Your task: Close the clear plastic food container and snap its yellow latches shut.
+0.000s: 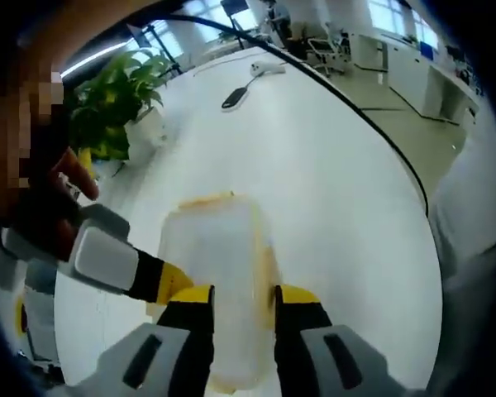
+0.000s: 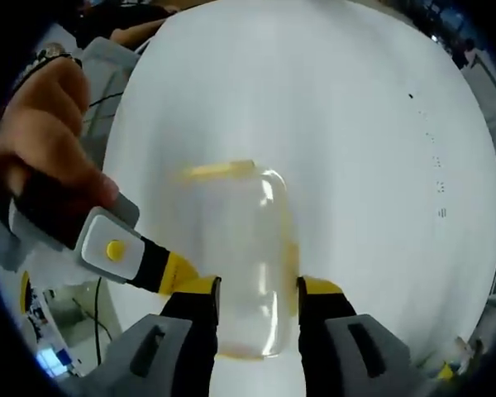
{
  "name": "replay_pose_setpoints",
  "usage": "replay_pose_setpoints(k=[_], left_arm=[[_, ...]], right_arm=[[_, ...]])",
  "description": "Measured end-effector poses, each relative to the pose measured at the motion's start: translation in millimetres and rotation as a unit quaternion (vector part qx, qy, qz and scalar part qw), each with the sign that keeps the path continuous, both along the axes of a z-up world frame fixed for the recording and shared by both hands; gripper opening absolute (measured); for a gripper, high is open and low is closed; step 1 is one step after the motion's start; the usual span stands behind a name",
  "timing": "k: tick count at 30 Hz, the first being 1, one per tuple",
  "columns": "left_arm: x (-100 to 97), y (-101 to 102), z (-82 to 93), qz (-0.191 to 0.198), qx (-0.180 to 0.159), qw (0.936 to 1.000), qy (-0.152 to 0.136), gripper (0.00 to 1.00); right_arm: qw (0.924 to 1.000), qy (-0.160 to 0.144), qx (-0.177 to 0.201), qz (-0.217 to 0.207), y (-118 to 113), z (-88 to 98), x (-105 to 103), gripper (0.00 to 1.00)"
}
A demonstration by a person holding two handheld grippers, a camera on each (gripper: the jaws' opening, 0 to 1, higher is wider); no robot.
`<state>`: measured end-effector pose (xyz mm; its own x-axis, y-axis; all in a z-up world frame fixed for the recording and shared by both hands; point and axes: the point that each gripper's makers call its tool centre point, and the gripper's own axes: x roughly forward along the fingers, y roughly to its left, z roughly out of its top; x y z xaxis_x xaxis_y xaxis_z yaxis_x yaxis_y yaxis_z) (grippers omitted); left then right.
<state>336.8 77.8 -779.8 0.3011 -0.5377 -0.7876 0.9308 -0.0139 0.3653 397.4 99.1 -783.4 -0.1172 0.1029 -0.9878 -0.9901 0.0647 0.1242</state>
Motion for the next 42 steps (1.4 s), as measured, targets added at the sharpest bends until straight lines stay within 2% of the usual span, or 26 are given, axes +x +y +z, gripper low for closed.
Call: replay_pose_setpoints(k=[5,8,13,14,15,16,18,20,24,30,38,40,42], left_arm=[[0.3,0.2,-0.4,0.004,-0.008,0.9999,-0.014,0.21],[-1.2,0.0,-1.3,-0.003,0.000,0.9994,-0.035,0.21],[-0.9,-0.5,-0.9,-0.001,0.000,0.9991,-0.042,0.20],[-0.7,-0.2,-1.6,-0.001,0.003,0.9988,-0.049,0.19],[0.3,-9.1,2.3,-0.038,0.001,0.9956,-0.086,0.19],[-2.2,1.1,2.6,-0.014,0.009,0.9966,-0.081,0.19],[-0.2,-1.6,2.4,-0.012,-0.005,0.9974,-0.071,0.19],[0.4,-1.4,0.5,-0.015,-0.007,0.9972,-0.073,0.20],[-1.2,-2.9,-2.7,-0.029,0.012,0.9952,-0.093,0.20],[-0.3,-1.0,-2.7,-0.026,0.001,0.9959,-0.086,0.20],[-0.5,-1.9,-3.8,-0.036,0.006,0.9947,-0.096,0.20],[-0.8,-1.2,-6.3,-0.040,0.012,0.9937,-0.104,0.21],[-0.8,-1.5,-5.2,-0.039,0.004,0.9940,-0.103,0.21]], right_arm=[[1.0000,0.003,-0.007,0.002,1.1,-0.5,0.6,0.35],[0.9999,0.007,-0.011,0.003,1.0,-0.9,0.2,0.35],[0.9998,0.008,-0.020,0.007,0.9,-0.9,-0.9,0.35],[0.9997,0.008,-0.021,0.006,0.8,-1.0,-0.7,0.35],[0.9996,0.008,-0.023,0.010,1.5,-1.1,-0.3,0.35],[0.9996,0.009,-0.024,0.010,1.8,-1.1,-0.2,0.35],[0.9995,0.012,-0.026,0.012,1.8,-1.2,0.1,0.35],[0.9995,0.018,-0.022,0.016,1.7,-1.5,1.5,0.35],[0.9977,0.062,0.003,0.027,1.4,-4.2,4.5,0.36],[0.9933,0.109,0.026,0.028,0.0,-8.4,14.2,0.34],[0.9892,0.137,0.048,0.023,3.9,-11.5,11.2,0.30],[0.9883,0.143,0.042,0.030,1.1,-11.7,8.4,0.31],[0.9880,0.145,0.044,0.029,-1.1,-9.5,7.3,0.32]])
